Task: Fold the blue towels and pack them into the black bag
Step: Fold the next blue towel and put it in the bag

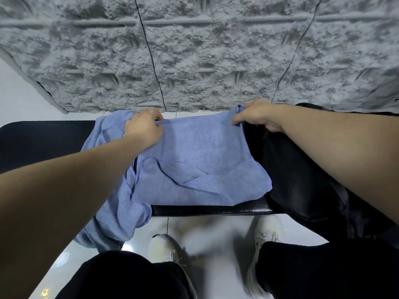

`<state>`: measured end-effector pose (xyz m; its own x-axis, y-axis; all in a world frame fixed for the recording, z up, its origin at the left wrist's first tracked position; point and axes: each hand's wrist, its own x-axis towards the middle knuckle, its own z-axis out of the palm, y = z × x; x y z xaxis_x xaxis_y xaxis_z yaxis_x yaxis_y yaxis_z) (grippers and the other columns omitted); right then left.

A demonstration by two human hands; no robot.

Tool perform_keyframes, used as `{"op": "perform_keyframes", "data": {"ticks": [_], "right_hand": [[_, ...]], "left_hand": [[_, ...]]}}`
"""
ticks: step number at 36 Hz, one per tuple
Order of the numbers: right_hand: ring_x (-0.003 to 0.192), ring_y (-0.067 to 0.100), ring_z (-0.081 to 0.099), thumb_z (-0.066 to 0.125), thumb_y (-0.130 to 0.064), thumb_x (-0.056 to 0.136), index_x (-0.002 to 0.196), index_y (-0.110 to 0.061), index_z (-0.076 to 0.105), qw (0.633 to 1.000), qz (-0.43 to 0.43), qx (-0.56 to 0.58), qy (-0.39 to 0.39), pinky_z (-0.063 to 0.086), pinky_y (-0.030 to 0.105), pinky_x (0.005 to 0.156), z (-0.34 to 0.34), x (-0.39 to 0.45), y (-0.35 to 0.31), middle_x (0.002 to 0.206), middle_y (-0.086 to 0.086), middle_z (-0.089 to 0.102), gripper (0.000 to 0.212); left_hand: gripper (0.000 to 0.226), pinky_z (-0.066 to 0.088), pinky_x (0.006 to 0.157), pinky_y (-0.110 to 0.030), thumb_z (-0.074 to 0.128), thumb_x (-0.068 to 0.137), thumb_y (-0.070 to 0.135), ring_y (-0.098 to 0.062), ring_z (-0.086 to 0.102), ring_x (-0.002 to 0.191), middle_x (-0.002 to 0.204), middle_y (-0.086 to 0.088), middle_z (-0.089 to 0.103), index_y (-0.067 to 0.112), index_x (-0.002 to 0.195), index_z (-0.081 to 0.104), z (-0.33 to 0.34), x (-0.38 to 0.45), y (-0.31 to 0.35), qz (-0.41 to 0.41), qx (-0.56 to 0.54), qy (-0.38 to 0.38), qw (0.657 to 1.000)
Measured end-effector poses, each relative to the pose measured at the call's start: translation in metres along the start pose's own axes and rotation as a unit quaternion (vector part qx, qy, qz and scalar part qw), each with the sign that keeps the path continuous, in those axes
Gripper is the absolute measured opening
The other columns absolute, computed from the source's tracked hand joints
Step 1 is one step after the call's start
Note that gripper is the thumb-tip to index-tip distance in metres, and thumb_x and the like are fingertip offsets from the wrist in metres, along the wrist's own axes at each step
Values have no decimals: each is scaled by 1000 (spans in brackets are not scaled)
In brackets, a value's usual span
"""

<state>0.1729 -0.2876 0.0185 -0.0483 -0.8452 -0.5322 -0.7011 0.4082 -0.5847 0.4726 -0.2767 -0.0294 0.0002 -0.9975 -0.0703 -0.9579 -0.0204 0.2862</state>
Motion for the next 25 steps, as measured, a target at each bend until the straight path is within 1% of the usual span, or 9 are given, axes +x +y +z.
{"op": "perform_keyframes", "data": {"ticks": [3,6,9,12,14,18,20,22,25], "right_hand": [[68,17,43,65,-18,88,82,-15,47,1000,-9,13,-9,37,28,57,-1,1,1,81,2,47,18],[60,19,47,55,-15,97,92,-13,51,999,-21,36,-11,43,28,48,-3,-1,1,77,6,50,7],[52,21,49,52,-10,95,79,-9,47,1000,-11,22,-14,43,22,41,-3,1,2,69,10,50,17],[56,20,58,57,-7,88,88,-6,54,998,-5,-5,-57,50,24,46,-1,-4,-1,75,12,59,3],[62,19,65,60,-6,89,98,-4,58,997,8,-12,-81,53,25,50,-2,-4,0,85,11,65,10],[73,21,67,47,-7,95,109,-11,62,998,21,44,-30,58,30,55,-5,3,4,95,10,71,20],[71,23,64,45,-12,97,103,-10,63,998,33,51,-1,57,31,57,-3,6,4,90,10,69,19],[71,24,62,44,-11,97,100,-9,63,998,46,37,2,55,32,59,1,8,4,88,10,66,19],[60,22,55,47,-7,96,93,-9,58,998,55,4,17,47,26,47,6,10,2,76,8,61,11]], "left_hand": [[26,41,79,-38,49,92,14,-33,54,111,122,-7,60,24,114,59,1,1,1,-4,14,3,1000],[26,39,78,-38,48,94,14,-33,54,110,122,-8,60,22,116,59,2,2,1,0,16,1,1000],[27,41,79,-39,48,94,12,-33,54,110,122,-9,60,21,117,58,1,2,2,-2,17,1,1000],[30,42,82,-42,47,93,10,-34,54,111,123,-11,59,20,119,58,1,1,3,-10,14,4,1000],[30,43,83,-43,47,94,10,-34,54,111,123,-11,58,20,120,58,1,0,3,-8,9,7,1000],[32,41,87,-43,44,95,8,-34,52,114,126,-10,55,20,120,59,2,-2,5,-10,16,23,1000],[33,40,86,-43,44,94,7,-34,52,114,126,-10,55,21,121,58,2,-2,7,-15,19,22,999],[34,41,86,-43,45,94,6,-34,52,113,127,-10,55,21,121,59,1,0,8,-18,17,19,1000],[34,40,90,-45,45,94,6,-35,52,114,128,-11,54,20,122,58,0,1,8,-19,13,17,1000]]}}
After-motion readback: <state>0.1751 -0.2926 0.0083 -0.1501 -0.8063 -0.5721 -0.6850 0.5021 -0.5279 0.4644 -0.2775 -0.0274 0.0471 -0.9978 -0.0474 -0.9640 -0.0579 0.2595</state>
